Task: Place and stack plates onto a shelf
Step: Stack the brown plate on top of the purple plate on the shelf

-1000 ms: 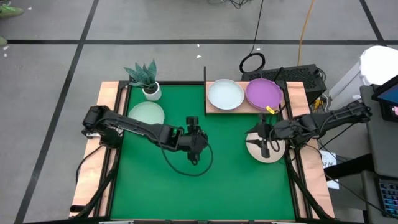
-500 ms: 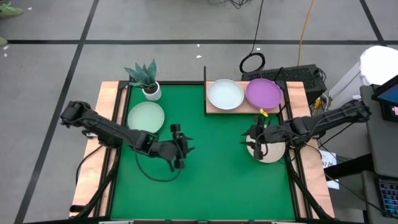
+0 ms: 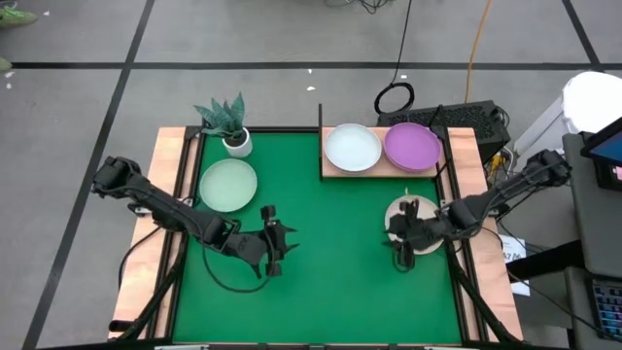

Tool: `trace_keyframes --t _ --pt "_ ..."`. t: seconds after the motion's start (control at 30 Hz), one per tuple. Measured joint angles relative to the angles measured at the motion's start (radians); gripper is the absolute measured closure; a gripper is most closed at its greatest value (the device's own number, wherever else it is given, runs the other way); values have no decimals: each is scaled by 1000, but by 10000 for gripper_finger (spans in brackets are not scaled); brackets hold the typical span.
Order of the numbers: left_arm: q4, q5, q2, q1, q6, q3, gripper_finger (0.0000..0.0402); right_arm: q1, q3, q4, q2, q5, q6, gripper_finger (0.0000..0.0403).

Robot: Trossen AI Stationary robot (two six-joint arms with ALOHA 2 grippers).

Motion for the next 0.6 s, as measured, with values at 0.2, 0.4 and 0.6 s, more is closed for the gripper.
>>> trace_keyframes --t 0.2,0.4,0.6 --pt "29 0 0 -31 -9 0 227 133 0 0 66 1 143 257" --pt "29 -1 0 -35 -40 0 227 248 0 -25 117 0 235 257" --pt "29 -1 0 -35 -40 0 227 316 0 -133 135 0 344 257"
